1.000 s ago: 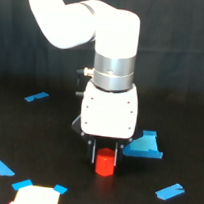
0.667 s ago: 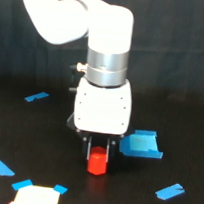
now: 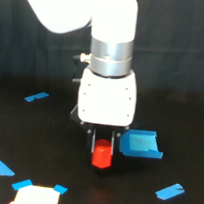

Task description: Pick up the red object from the table

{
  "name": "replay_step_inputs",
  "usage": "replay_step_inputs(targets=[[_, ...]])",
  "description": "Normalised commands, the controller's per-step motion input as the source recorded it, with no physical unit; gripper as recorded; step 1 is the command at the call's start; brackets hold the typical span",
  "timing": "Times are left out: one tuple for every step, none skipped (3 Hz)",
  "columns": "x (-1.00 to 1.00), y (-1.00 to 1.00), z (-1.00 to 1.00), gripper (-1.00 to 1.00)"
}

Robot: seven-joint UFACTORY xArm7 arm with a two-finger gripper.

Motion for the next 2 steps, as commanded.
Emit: replay_step_inputs(targets=[[0.81,0.19,0.99,-1.0],[0.84,0.19,1.0,-1.0]])
